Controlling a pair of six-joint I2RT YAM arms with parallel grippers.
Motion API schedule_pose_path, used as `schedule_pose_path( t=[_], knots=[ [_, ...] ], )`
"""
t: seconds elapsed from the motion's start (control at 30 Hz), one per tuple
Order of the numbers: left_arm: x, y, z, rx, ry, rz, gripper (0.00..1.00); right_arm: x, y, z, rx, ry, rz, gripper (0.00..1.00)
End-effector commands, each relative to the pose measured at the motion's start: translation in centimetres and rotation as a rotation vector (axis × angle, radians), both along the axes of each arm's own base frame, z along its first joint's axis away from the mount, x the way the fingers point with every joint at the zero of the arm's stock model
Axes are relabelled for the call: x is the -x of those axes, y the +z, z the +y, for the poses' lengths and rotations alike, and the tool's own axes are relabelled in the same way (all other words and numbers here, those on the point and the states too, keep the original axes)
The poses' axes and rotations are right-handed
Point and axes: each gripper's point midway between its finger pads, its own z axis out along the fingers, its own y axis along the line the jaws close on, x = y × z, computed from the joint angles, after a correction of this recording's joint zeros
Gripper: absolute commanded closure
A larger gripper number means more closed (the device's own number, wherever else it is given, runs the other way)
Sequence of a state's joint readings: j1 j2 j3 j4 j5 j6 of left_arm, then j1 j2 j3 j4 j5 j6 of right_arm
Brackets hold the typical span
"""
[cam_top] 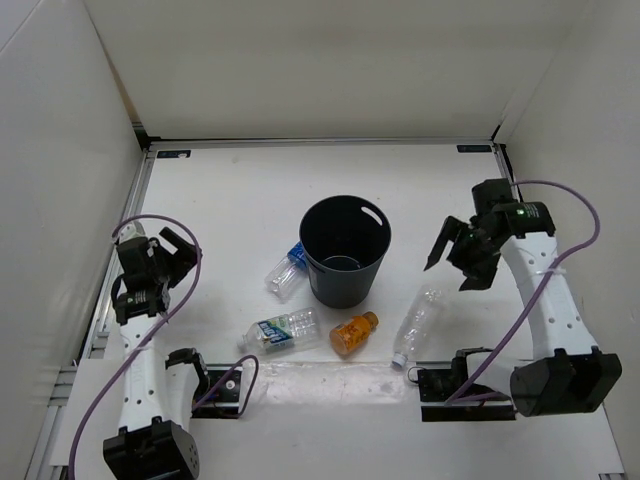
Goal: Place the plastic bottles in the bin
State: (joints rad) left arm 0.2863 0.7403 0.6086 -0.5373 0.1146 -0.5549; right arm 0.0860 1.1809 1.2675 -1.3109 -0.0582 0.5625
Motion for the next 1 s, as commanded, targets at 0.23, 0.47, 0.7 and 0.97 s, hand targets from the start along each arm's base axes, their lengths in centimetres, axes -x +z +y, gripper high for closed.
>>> schedule_pose_path(
  t=[0.23, 0.47, 0.7, 0.97],
  knots=[
    [-0.6, -1.5, -0.4, 0.05, 0.012, -0.023, 0.0, 8.0, -3.9, 5.9, -0.206, 0.246, 0.471, 0.1],
    [-0.8, -2.0, -0.4, 0.07, 0.026, -0.041, 0.0, 9.9, -7.5, 6.0, -0.167, 0.258, 0.662, 0.1],
    [-0.8, -2.4, -0.4, 0.08, 0.036, -0.042, 0.0, 7.8, -8.8, 2.8, -0.178, 0.062, 0.644, 0.1],
    [-0.7, -2.4, -0.1, 0.076, 0.053, -0.037, 0.0, 4.7, -12.2, 4.3, -0.148, -0.021, 0.725, 0.1]
  ],
)
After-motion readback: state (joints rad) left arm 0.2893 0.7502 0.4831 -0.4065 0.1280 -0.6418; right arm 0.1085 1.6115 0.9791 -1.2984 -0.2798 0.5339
